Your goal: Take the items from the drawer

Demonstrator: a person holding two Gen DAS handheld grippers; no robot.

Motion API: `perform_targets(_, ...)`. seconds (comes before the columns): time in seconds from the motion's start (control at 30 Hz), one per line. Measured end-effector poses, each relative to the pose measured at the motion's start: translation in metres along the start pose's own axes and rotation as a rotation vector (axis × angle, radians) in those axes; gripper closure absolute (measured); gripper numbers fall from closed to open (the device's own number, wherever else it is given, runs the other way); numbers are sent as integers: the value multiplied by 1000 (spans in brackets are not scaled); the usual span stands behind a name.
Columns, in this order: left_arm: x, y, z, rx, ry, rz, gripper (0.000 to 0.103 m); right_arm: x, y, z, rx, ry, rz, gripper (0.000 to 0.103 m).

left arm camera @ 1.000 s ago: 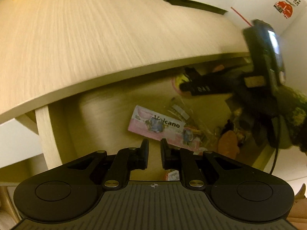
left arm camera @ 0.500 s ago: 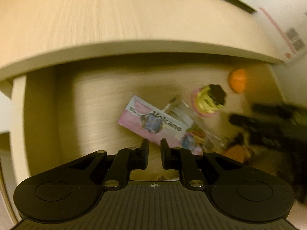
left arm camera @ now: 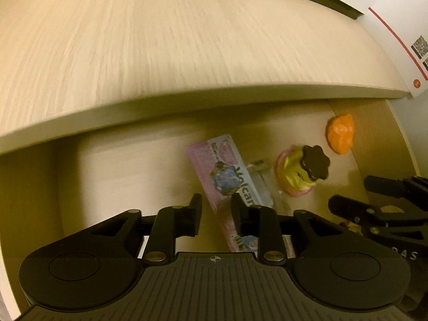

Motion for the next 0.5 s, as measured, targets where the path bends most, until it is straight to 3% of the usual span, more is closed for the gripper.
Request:
perform_targets(0.13,-7,3,-4,-16,-29,48,76,-2,-2,8,-20,18,18,32)
perform_targets(0.37,-5,-15,-21,7,-73,69,76,-4,-6,8,-40,16,56,32)
perform_targets(0.5,5,-32,-2,-4,-30,131,76,-4,-8,6,-39,18,74,32)
Point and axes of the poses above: each gripper's, at about its wrist camera, not at the fingertips, and z roughly the way its jaws point, y to its left, x to its underside, the point moved 6 cm from there along z, roughly the way its jaws point, and after that the axes turned 2 degrees about x, right-handed, at the moved point
